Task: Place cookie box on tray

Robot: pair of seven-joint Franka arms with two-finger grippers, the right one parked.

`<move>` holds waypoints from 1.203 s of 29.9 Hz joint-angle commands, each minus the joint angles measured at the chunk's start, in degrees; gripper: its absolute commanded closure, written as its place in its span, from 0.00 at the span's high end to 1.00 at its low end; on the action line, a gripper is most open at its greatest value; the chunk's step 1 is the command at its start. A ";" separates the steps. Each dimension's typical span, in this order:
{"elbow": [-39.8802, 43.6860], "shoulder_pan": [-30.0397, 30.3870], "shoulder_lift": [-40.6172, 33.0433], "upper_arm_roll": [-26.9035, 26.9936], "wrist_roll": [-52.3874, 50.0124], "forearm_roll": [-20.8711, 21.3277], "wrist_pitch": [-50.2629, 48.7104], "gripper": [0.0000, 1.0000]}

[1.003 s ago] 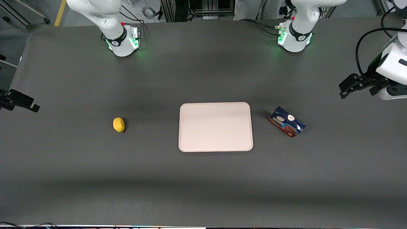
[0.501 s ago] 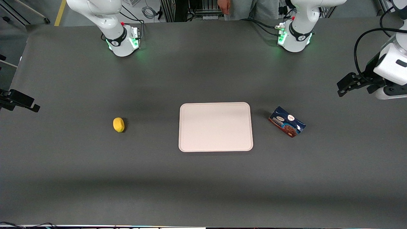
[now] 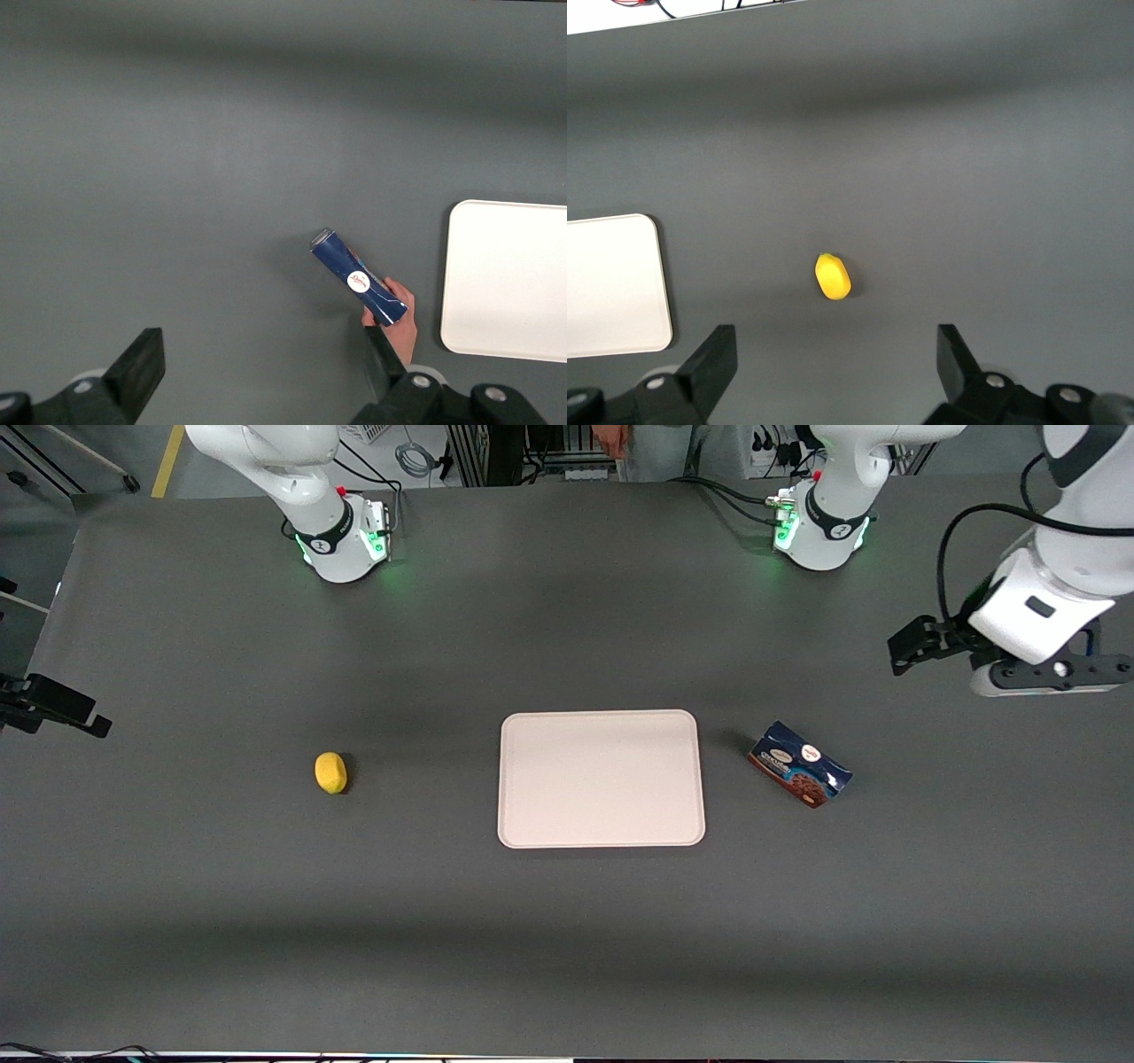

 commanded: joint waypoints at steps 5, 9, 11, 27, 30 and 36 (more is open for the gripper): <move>-0.37 -0.32 0.58 0.20 -0.76 2.15 1.86 0.83; -0.46 -0.32 0.75 0.20 -0.76 2.15 1.87 0.65; -0.63 -0.41 0.75 0.20 -0.76 2.15 2.04 0.61; 0.25 -0.50 0.58 -0.59 -0.58 2.24 0.72 0.20; 1.38 -0.41 0.31 -1.12 -0.58 2.24 0.02 0.20; 7.44 -0.41 -0.12 -1.21 -0.32 2.24 -9.45 0.20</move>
